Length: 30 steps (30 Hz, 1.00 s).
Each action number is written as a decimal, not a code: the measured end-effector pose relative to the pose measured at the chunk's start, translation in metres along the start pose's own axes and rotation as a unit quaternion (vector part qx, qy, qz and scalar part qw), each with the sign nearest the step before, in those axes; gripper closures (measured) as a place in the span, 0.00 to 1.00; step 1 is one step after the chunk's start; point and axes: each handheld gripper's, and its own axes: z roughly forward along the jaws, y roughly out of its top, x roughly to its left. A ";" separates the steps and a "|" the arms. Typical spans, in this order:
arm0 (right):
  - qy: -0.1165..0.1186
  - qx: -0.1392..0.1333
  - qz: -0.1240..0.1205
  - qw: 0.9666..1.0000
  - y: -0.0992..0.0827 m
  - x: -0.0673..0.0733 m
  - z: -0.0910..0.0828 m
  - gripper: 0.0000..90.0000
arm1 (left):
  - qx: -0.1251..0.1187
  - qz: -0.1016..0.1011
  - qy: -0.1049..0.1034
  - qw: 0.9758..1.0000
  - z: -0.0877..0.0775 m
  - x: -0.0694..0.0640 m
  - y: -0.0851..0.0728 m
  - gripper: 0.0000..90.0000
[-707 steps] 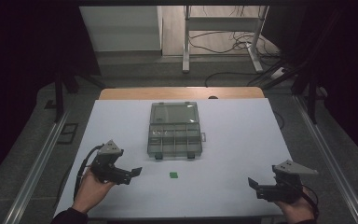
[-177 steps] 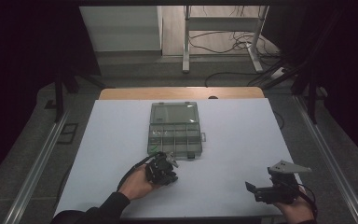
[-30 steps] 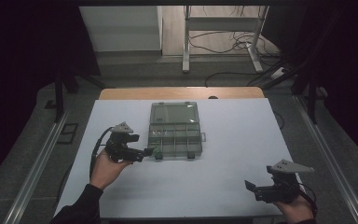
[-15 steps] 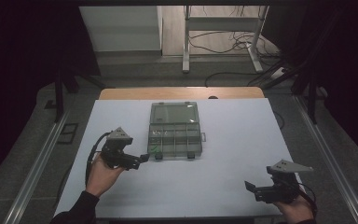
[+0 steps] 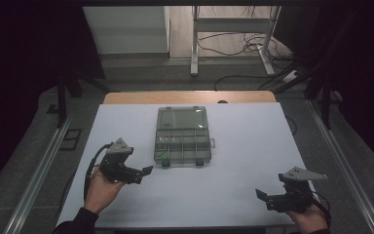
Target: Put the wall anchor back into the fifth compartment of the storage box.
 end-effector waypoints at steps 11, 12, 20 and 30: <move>0.000 -0.004 0.004 1.000 0.000 0.000 0.000 0.00 | -0.007 -0.005 0.004 1.000 -0.015 -0.002 -0.013 0.01; 0.000 -0.004 0.003 1.000 0.000 0.000 0.000 0.00 | -0.008 -0.006 0.004 1.000 -0.016 -0.002 -0.014 0.01; 0.000 -0.003 0.000 1.000 0.000 0.001 0.000 0.00 | -0.015 -0.013 0.009 1.000 -0.028 -0.004 -0.022 0.01; -0.003 -0.003 -0.002 1.000 0.000 0.001 0.000 0.00 | -0.019 -0.016 0.013 1.000 -0.036 -0.006 -0.028 0.00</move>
